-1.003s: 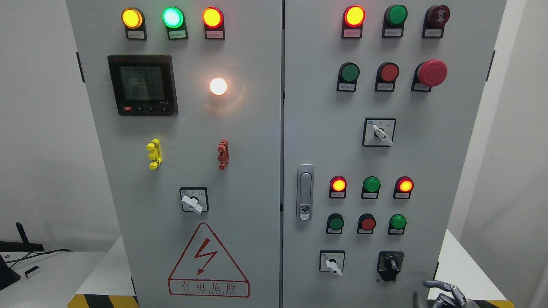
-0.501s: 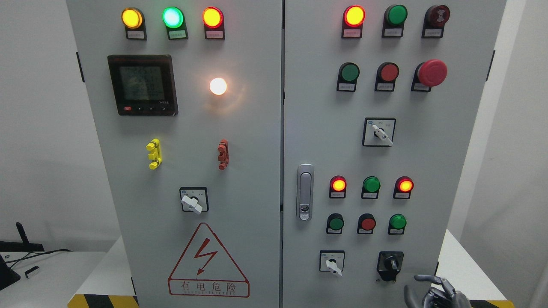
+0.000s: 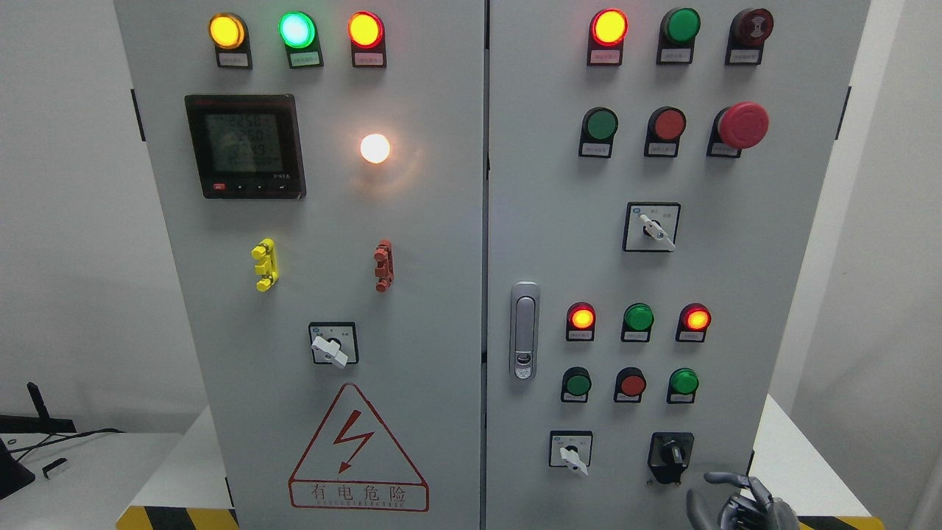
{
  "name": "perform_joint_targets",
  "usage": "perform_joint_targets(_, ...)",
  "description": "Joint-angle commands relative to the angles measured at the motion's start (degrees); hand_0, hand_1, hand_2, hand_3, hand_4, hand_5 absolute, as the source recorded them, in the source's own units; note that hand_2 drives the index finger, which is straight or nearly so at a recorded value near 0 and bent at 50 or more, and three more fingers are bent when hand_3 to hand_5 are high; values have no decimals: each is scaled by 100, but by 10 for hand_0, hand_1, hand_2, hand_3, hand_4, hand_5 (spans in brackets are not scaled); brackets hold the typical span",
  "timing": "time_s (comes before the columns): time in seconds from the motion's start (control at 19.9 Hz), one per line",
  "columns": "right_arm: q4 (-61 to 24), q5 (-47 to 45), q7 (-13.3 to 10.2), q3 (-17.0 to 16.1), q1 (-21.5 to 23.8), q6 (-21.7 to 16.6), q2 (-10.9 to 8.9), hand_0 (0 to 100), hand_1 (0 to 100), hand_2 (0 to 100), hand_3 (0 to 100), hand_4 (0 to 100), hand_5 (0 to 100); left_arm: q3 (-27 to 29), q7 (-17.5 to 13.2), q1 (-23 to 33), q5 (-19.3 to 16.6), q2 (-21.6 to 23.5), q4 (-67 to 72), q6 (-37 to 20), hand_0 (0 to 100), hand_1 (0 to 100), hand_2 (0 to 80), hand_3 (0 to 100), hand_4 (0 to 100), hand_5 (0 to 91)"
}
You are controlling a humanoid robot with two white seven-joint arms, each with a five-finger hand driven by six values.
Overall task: Trip black knob to open circuit
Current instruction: 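Raise the right hand up toward the black rotary knob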
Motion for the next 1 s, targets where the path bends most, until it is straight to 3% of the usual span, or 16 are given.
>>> perform_joint_targets(0.0, 166, 52, -14, 37, -100, 23, 26, 343, 701, 414, 942, 1000, 1000, 0, 3, -1, 26, -3, 0, -4, 120, 389, 0, 0, 0, 0)
perform_joint_targets(0.95, 220, 150, -5, 134, -214, 172, 44, 355, 692, 424, 945, 1000, 1000, 0, 3, -1, 26, -3, 0, -4, 120, 389, 0, 0, 0, 0)
